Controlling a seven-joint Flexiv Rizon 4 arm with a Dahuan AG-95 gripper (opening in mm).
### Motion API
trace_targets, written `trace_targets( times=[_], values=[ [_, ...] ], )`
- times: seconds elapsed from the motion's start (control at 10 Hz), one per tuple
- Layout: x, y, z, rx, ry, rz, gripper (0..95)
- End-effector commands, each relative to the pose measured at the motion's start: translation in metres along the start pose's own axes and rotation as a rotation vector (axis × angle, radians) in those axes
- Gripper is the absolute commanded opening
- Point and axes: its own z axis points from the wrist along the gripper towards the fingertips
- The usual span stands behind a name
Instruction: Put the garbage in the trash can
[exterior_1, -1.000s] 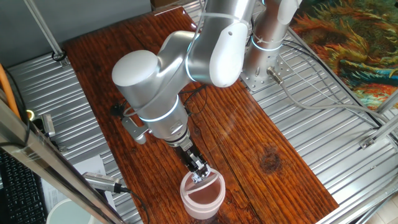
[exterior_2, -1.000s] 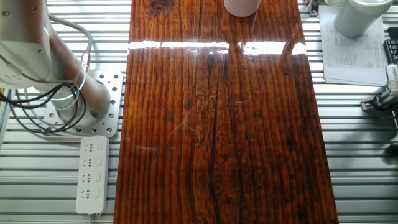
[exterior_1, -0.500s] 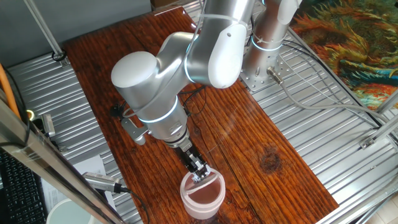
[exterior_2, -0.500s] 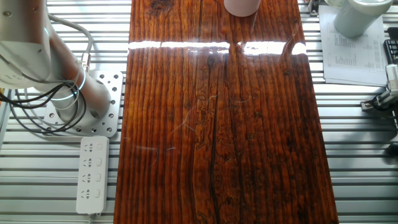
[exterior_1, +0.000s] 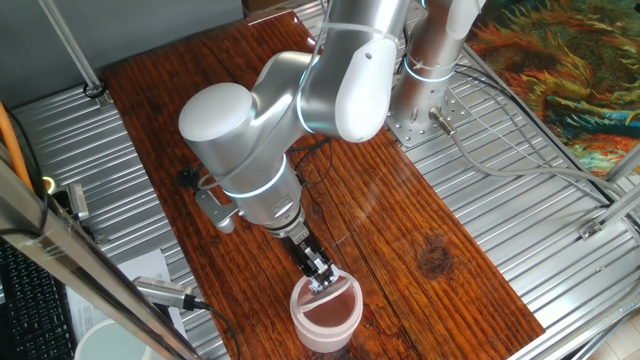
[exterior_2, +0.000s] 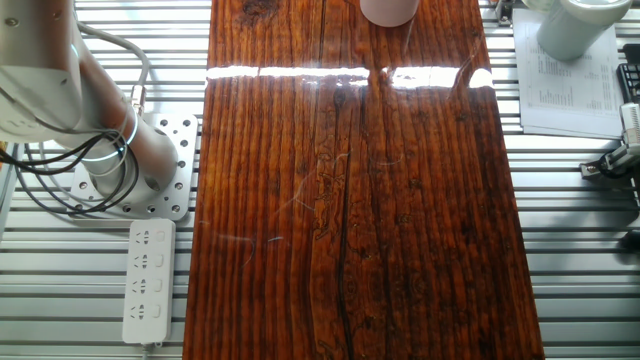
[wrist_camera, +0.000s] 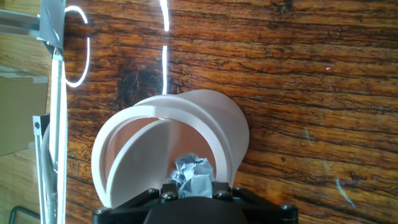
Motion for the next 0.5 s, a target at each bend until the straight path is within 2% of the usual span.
trace_targets(
  times=[0.1, 0.2, 0.3, 0.5],
  values=[
    [0.0001, -0.0001, -0.0008, 0.001, 0.0, -0.002, 38.0],
    [0.0005, 0.0003, -0.003, 0.001, -0.001, -0.008, 38.0],
    [0.0006, 0.0004, -0.0035, 0.002, -0.002, -0.012, 57.0],
    [0.0006, 0.0004, -0.0035, 0.002, -0.005, -0.018, 57.0]
  ],
)
